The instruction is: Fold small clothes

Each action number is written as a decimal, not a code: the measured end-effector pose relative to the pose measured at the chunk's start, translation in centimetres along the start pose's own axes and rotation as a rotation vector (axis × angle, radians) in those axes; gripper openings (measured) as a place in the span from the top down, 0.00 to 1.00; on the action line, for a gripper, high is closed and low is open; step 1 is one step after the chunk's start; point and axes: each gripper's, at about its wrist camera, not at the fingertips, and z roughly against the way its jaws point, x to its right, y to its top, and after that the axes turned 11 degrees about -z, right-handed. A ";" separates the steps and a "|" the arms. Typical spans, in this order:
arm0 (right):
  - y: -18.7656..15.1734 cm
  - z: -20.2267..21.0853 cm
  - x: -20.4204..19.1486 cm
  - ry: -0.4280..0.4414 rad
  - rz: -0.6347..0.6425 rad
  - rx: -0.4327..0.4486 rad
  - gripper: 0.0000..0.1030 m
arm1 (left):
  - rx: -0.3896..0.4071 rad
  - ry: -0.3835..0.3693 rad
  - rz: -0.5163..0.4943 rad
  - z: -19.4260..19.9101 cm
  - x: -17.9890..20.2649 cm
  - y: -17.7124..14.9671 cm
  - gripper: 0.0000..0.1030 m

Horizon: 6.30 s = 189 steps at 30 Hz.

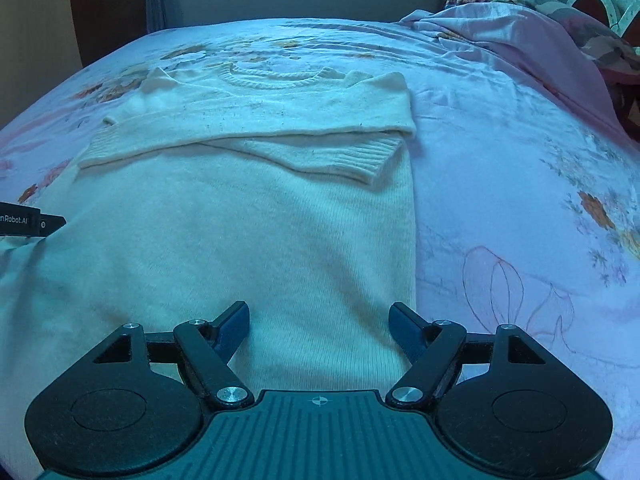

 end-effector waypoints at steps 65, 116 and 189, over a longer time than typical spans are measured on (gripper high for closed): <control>-9.8 9.7 5.2 0.086 -0.204 -0.116 0.44 | -0.015 -0.243 -0.006 8.9 -4.9 -13.2 0.92; 3.1 2.5 4.9 0.075 -0.233 0.098 0.40 | 0.103 -0.129 -0.061 0.9 -5.9 1.6 0.56; 5.3 -2.0 4.5 0.210 0.001 -0.016 0.97 | 0.129 -0.198 -0.244 -1.2 -3.2 2.8 0.95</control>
